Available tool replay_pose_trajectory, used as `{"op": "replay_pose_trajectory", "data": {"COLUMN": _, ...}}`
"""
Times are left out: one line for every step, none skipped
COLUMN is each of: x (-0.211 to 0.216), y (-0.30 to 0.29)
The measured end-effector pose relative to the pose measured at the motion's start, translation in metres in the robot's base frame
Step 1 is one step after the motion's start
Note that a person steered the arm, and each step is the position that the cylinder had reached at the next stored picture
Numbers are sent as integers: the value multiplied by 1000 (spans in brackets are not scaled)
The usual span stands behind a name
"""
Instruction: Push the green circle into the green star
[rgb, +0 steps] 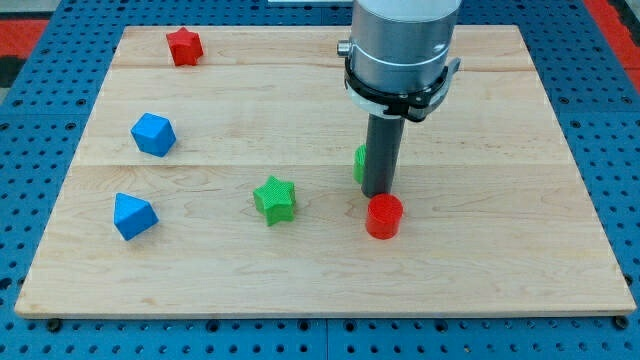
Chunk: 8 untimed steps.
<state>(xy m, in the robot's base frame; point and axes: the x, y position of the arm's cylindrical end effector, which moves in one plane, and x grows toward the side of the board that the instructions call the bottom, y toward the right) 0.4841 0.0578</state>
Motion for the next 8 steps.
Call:
{"op": "replay_pose_trajectory", "data": {"x": 0, "y": 42}}
{"op": "replay_pose_trajectory", "data": {"x": -19, "y": 76}}
{"op": "replay_pose_trajectory", "data": {"x": -67, "y": 46}}
{"op": "replay_pose_trajectory", "data": {"x": -66, "y": -7}}
{"op": "replay_pose_trajectory", "data": {"x": -49, "y": 4}}
{"op": "replay_pose_trajectory", "data": {"x": -49, "y": 43}}
{"op": "replay_pose_trajectory", "data": {"x": -42, "y": 54}}
{"op": "replay_pose_trajectory", "data": {"x": -46, "y": 14}}
